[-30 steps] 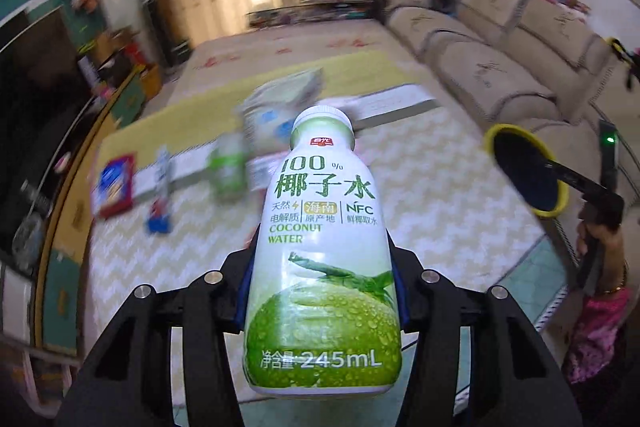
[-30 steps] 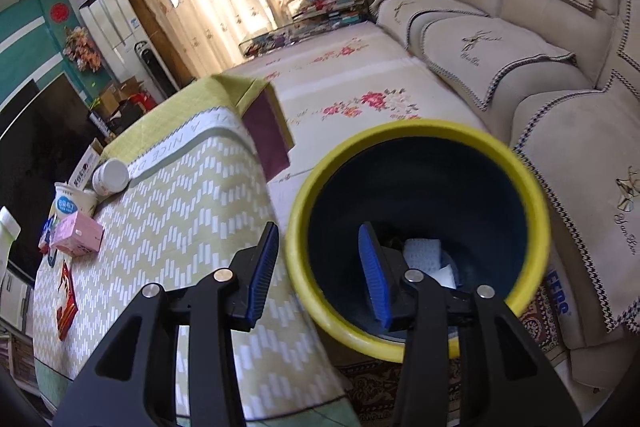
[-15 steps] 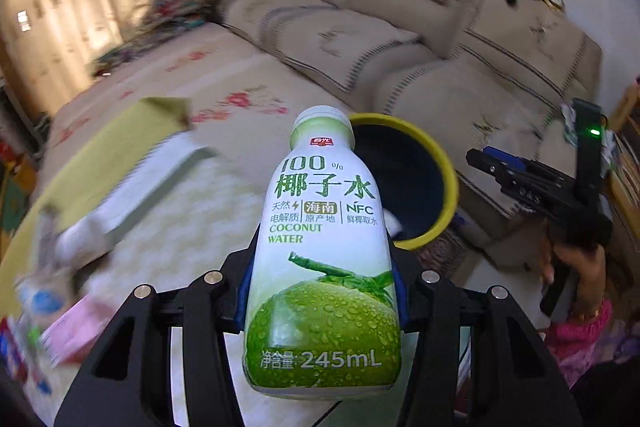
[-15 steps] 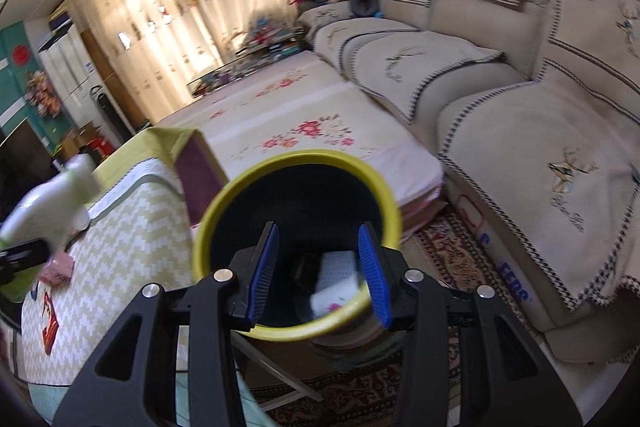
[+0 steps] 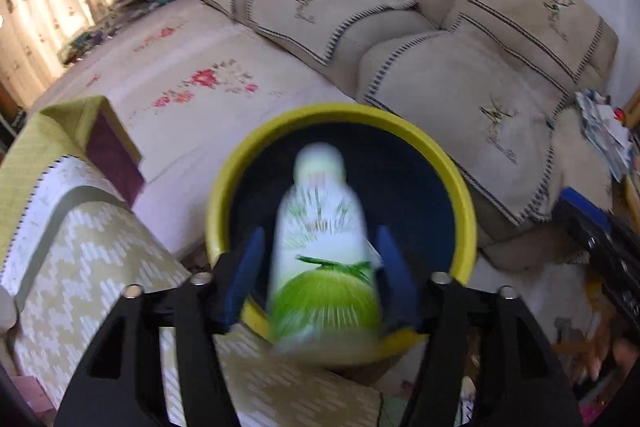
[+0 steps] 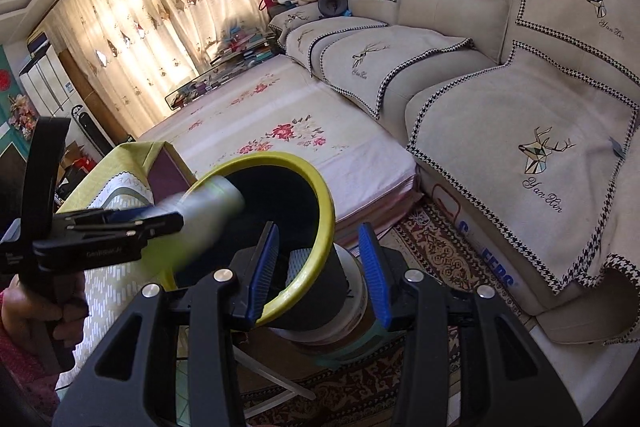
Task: Collect trash
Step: 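Carry the coconut water bottle to the yellow bin and release it with the left gripper, then return the right gripper to the table and grasp the red snack wrapper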
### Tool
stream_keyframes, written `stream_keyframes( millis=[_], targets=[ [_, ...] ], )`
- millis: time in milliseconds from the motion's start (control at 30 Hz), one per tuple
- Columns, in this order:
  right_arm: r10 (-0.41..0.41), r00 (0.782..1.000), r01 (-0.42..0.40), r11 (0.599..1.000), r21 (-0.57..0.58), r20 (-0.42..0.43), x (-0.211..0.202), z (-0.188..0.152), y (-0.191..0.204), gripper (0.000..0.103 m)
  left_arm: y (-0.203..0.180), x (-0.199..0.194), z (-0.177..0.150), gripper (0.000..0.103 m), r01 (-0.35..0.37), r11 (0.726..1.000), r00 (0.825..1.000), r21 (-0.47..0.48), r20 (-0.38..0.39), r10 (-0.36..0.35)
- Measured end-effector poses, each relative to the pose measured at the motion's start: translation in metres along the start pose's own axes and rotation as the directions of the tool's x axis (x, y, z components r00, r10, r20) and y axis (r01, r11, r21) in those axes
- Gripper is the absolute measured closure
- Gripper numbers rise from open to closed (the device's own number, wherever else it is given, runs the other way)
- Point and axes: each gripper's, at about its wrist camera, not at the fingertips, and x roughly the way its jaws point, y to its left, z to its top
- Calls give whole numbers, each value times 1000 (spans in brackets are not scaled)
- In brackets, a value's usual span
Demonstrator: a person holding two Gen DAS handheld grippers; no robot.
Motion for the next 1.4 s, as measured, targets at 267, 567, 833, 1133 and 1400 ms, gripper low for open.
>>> stream_keyframes(
  millis=[267,567,833,1133,1400],
  targets=[
    [37,999,-38,999,-33,-23,9,-3,19,63,25,-78,-24,13,-28,997,985,-77,166,40],
    [102,993,-110,984,-138,-64,12,-15,75,63,74,-213,-119,5,-112,962,903,-249,379,203],
    [154,983,-175,952,-250,-102,5,-34,141,58,128,-311,-238,5,-217,864,811,-455,408,419],
    [241,950,-303,859,-412,-197,-5,-77,244,50,168,-374,-344,5,-294,735,734,-611,348,583],
    [311,868,-487,685,-541,-388,2,-143,352,44,200,-401,-412,5,-333,619,682,-711,272,679]
  ],
)
